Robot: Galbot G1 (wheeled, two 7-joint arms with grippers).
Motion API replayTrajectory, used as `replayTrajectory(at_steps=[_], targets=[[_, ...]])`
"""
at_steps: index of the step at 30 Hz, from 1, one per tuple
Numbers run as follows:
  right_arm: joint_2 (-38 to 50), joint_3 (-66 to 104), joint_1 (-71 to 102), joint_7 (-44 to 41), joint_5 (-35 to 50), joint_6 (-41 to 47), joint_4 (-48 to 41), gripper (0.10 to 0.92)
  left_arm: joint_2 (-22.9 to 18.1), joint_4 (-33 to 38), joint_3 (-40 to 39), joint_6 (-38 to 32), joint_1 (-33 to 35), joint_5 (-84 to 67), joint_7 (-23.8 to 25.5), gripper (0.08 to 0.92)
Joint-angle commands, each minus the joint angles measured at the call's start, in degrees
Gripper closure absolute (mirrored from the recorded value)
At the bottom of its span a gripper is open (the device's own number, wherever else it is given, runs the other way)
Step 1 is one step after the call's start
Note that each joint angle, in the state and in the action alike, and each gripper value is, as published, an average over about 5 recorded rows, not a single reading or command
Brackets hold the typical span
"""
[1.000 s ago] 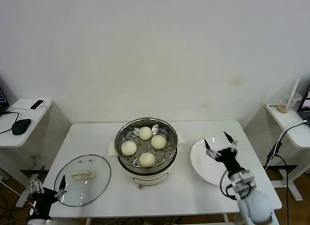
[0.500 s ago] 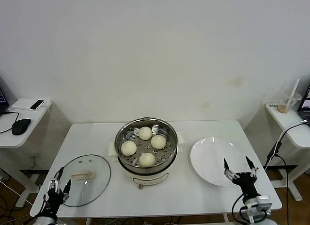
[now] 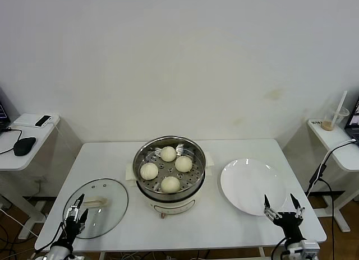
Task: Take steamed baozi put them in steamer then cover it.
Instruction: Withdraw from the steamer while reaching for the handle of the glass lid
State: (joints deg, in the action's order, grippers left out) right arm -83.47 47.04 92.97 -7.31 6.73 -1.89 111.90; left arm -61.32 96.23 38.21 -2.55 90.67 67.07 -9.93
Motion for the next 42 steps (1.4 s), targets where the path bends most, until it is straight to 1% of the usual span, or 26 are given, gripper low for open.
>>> replayTrajectory(at_steps=[1, 15, 21, 34, 37, 42], targets=[[-1.4, 0.5, 1.4, 0.1, -0.6, 0.1, 0.7, 0.203, 1.1, -5.2, -2.2, -0.1, -5.6, 1.8, -0.1, 0.177], [-2.6, -0.1, 2.5, 0.0, -2.2, 0.0, 1.4, 0.203, 2.3, -10.6, -4.3, -0.2, -12.2, 1.2, -0.2, 0.177], [-2.8, -0.2, 2.7, -0.1, -2.5, -0.1, 1.6, 0.203, 2.0, -12.5, -4.9, -0.2, -14.6, 0.6, -0.2, 0.177], [-2.8, -0.6, 2.9, -0.3, -3.2, -0.1, 1.7, 0.203, 0.7, -14.9, -5.8, -0.3, -16.1, -2.5, 0.0, 0.186], [-2.8, -0.7, 2.9, -0.4, -3.3, -0.1, 1.8, 0.203, 0.5, -15.2, -5.8, -0.4, -16.0, -2.6, -0.2, 0.242], [-2.7, -0.7, 3.0, -0.4, -3.3, -0.1, 2.0, 0.203, 0.4, -15.7, -5.6, -0.6, -15.5, -2.7, -0.8, 0.39]])
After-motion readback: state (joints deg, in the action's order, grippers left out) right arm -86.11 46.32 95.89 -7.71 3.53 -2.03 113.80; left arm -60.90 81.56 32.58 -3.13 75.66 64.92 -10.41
